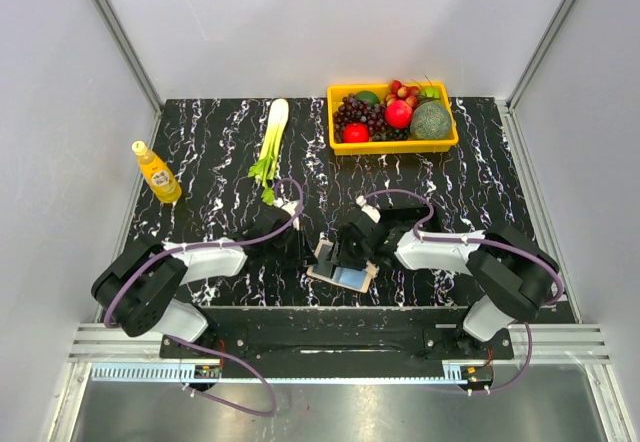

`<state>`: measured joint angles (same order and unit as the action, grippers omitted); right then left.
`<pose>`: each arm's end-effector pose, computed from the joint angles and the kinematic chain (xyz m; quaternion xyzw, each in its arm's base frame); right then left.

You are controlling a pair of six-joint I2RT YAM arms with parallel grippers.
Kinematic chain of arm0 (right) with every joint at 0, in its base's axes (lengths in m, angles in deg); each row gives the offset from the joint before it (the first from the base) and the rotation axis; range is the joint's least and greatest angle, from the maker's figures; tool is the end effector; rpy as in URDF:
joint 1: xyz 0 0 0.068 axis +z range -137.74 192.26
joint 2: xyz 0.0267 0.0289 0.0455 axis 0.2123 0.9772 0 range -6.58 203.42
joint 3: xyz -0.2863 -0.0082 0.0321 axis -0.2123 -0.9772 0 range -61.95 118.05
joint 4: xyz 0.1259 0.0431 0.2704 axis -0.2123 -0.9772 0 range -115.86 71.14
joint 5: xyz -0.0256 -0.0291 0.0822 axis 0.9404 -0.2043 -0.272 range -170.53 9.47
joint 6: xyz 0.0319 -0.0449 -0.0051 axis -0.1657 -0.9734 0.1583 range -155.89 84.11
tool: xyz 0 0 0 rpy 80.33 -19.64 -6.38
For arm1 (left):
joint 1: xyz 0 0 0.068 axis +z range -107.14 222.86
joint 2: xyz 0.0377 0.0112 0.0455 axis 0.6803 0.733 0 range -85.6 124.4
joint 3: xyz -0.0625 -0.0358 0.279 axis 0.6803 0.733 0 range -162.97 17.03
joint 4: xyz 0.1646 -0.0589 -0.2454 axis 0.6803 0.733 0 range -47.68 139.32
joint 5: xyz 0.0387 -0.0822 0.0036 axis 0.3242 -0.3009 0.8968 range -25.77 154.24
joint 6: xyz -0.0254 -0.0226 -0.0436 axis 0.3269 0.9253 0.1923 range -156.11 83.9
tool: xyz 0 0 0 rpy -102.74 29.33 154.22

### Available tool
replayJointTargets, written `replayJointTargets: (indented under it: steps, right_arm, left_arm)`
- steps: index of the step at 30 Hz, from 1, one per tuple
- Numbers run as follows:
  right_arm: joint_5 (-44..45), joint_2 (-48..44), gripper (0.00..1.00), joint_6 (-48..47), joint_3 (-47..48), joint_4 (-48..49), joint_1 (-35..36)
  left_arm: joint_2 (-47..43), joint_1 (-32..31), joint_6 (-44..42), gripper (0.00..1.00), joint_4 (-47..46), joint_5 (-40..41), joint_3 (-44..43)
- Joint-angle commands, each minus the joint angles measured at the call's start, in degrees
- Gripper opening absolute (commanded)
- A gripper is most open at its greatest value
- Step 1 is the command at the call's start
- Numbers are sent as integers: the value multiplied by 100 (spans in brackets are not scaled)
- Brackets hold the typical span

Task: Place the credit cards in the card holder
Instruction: Insert the credit card into the card holder.

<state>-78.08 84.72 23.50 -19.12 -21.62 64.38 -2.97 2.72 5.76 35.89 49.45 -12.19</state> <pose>0.2047 0.2607 0.1310 0.0669 0.9408 0.2628 0.2033 0.2069 -0.1870 0.1155 0.0333 0.9232 -0.3289 0.1958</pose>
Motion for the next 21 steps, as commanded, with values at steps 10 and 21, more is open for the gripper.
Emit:
replayJointTargets:
  steps: [10,21]
  right_arm:
    - [931,-657,50,-367,296,-804,-17]
    - [1328,-1396,48,-359,235,-1596,-17]
  left_arm:
    - [-704,-55,-55,18,634,564,-31]
    - [-1135,-55,-258,27,1188,758,-419]
